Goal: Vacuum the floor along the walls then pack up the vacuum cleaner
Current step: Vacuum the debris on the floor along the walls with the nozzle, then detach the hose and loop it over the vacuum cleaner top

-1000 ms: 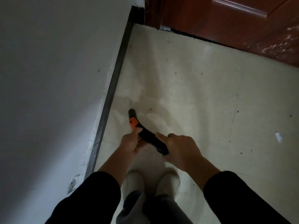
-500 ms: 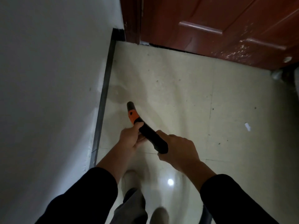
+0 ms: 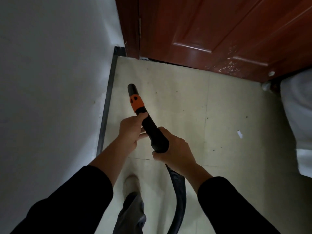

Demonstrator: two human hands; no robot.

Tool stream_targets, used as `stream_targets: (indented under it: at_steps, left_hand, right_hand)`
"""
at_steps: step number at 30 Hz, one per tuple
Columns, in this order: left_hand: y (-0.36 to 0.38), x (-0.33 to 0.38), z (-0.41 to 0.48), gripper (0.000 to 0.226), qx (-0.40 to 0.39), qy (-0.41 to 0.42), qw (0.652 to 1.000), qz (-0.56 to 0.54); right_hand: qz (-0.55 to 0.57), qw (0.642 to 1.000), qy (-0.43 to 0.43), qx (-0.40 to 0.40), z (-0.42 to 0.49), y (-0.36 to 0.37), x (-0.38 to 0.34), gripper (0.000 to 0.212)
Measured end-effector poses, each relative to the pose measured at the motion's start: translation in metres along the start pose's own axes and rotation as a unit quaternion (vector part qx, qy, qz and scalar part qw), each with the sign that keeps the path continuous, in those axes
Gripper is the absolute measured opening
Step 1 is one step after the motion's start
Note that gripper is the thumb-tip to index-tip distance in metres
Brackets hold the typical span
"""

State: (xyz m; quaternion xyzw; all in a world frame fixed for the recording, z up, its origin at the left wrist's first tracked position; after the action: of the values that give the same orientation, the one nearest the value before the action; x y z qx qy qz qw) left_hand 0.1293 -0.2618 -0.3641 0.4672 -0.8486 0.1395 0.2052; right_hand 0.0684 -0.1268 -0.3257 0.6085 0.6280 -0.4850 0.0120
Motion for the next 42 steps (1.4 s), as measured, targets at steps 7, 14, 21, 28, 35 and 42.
stream_targets:
  at_steps: [7, 14, 21, 28, 35, 42]
  left_hand:
    - [0.017, 0.016, -0.033, 0.016, 0.021, 0.035, 0.999, 0.010]
    - [0.018, 0.007, -0.090, 0.010, 0.071, 0.054, 0.995, -0.046]
    - [0.008, -0.035, -0.158, 0.024, 0.118, 0.044, 0.984, -0.130]
    - [-0.007, -0.068, -0.220, 0.034, 0.144, 0.084, 0.973, -0.159]
    - [-0.051, -0.095, -0.294, 0.014, 0.195, 0.161, 0.958, -0.135]
    - [-0.092, -0.180, -0.382, 0.015, 0.253, 0.182, 0.929, -0.199]
  right_hand:
    - [0.135, 0.984, 0.115, -0.028, -0.015, 0.003, 0.021, 0.070]
    - [0.163, 0.966, 0.134, -0.151, -0.045, -0.025, 0.025, 0.057]
    - [0.075, 0.960, 0.068, -0.262, -0.091, -0.046, 0.025, 0.058]
    - [0.001, 0.963, 0.002, -0.271, -0.140, -0.035, 0.027, 0.051]
    - [0.000, 0.949, -0.080, -0.305, -0.198, -0.017, -0.008, 0.043]
    - [-0.091, 0.904, -0.174, -0.379, -0.283, 0.017, -0.014, 0.043]
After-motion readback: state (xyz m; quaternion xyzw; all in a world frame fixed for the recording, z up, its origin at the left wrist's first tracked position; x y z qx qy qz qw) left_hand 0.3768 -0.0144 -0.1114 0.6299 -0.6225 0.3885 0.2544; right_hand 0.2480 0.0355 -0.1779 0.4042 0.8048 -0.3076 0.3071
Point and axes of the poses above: each hand's wrist, its own z-axis towards the middle knuckle, its own y-axis out of the palm, x = y × z, the point moved 5 cm from there along z, towards the middle knuckle, and after that the axes turned 5 degrees about x, right-handed, at the moved point
